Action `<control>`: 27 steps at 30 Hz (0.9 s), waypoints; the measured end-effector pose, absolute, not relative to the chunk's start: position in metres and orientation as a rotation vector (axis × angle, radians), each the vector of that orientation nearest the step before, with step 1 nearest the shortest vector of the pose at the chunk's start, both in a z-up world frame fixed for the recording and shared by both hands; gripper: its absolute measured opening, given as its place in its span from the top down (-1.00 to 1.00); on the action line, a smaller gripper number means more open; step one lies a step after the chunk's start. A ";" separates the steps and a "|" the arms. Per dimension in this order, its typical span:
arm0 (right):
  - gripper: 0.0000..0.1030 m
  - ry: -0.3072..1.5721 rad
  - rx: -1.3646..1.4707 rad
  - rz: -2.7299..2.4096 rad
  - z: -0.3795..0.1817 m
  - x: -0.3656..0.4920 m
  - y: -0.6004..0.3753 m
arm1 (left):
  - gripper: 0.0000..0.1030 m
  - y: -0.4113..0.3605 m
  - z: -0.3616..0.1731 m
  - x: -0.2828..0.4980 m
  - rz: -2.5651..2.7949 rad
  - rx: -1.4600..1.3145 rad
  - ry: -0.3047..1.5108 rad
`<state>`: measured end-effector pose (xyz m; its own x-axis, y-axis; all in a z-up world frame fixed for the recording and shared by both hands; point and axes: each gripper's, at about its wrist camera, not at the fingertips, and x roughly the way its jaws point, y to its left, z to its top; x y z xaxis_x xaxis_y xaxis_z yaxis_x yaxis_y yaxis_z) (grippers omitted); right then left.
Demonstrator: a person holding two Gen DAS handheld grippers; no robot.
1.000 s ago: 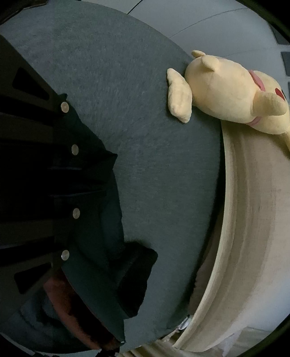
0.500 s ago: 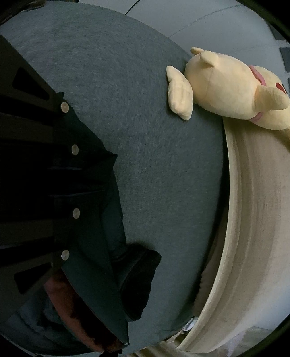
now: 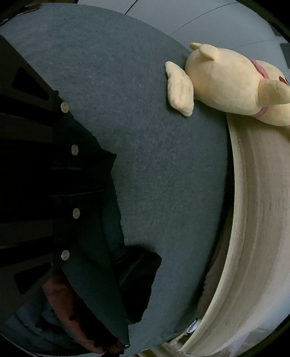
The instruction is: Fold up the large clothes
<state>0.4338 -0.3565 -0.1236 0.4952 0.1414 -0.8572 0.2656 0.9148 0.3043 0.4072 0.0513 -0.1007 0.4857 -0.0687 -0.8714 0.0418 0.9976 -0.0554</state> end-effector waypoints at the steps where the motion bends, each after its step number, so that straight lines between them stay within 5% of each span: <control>1: 0.81 1.063 0.432 -0.081 -0.125 0.434 -0.357 | 0.70 0.051 -0.101 0.407 -0.067 -0.028 1.063; 14: 0.68 1.124 0.564 -0.081 -0.120 0.439 -0.373 | 0.64 0.067 -0.100 0.411 -0.080 -0.149 1.100; 17: 0.34 1.117 0.604 -0.060 -0.113 0.436 -0.380 | 0.57 0.074 -0.097 0.411 -0.098 -0.230 1.110; 19: -0.68 1.095 0.654 -0.029 -0.107 0.433 -0.383 | 0.31 0.080 -0.092 0.412 -0.125 -0.307 1.119; 22: -0.77 1.031 0.674 -0.004 -0.089 0.425 -0.389 | -0.02 0.090 -0.085 0.413 -0.170 -0.435 1.129; 27: -0.77 0.894 0.658 0.007 -0.048 0.408 -0.401 | -0.14 0.130 -0.065 0.411 -0.230 -0.823 1.069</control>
